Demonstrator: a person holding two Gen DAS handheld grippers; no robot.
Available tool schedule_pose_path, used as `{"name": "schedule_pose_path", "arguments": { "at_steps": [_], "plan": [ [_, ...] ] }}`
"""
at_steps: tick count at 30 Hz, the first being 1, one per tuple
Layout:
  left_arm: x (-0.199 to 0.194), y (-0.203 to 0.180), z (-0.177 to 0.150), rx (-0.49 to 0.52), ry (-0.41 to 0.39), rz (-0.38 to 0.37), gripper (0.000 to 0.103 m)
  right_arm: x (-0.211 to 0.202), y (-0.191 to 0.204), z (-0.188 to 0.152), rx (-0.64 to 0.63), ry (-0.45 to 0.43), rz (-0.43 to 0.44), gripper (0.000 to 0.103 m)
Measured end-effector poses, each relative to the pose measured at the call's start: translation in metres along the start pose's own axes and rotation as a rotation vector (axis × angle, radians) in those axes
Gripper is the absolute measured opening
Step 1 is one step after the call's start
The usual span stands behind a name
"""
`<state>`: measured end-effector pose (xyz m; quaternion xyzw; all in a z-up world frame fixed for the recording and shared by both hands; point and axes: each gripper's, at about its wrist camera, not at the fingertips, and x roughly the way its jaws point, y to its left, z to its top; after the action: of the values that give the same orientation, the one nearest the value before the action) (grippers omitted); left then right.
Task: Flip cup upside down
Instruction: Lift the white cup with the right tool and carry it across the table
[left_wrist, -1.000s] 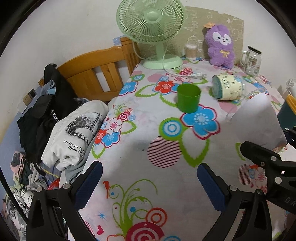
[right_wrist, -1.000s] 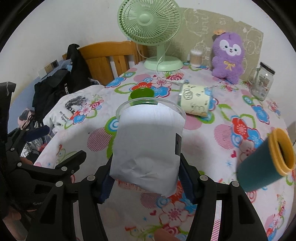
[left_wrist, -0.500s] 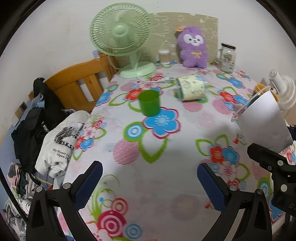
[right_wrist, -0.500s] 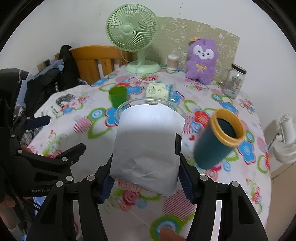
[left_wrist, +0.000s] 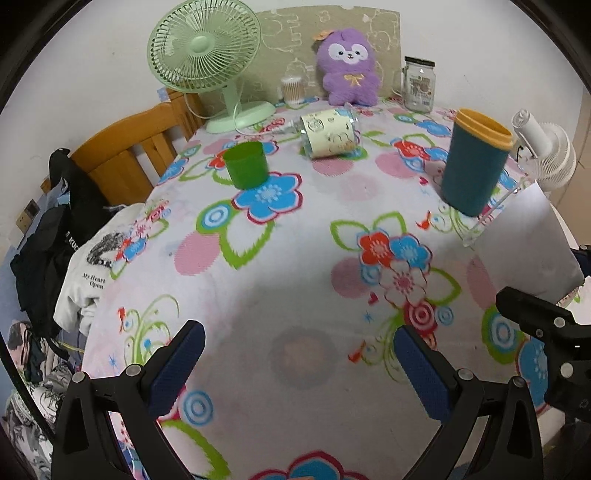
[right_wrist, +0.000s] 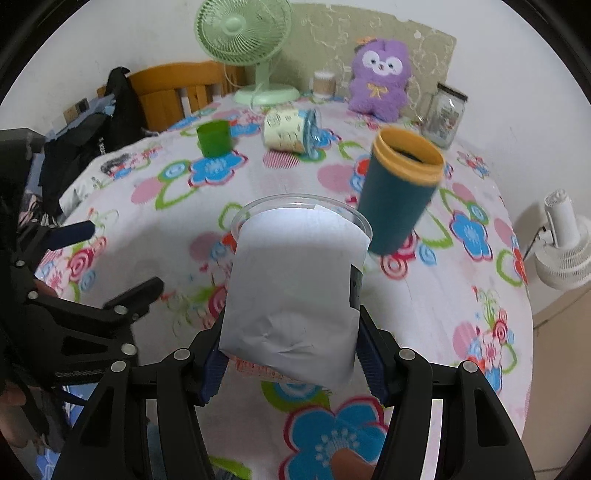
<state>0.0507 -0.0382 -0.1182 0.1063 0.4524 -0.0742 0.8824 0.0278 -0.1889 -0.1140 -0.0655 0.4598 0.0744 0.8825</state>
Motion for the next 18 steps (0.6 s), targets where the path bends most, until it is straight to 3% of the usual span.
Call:
{"name": "schedule_pose_path", "arguments": {
  "at_steps": [7,18],
  "plan": [
    [0.000,-0.002,-0.017,-0.010,0.032,0.008,0.103,0.009,0.000,-0.019,-0.006,0.066,0.003,0.065],
    [0.000,0.001,-0.026,-0.013,0.032,0.035,0.103,0.023,0.015,-0.020,-0.052,0.119,-0.007,0.066]
  ]
}}
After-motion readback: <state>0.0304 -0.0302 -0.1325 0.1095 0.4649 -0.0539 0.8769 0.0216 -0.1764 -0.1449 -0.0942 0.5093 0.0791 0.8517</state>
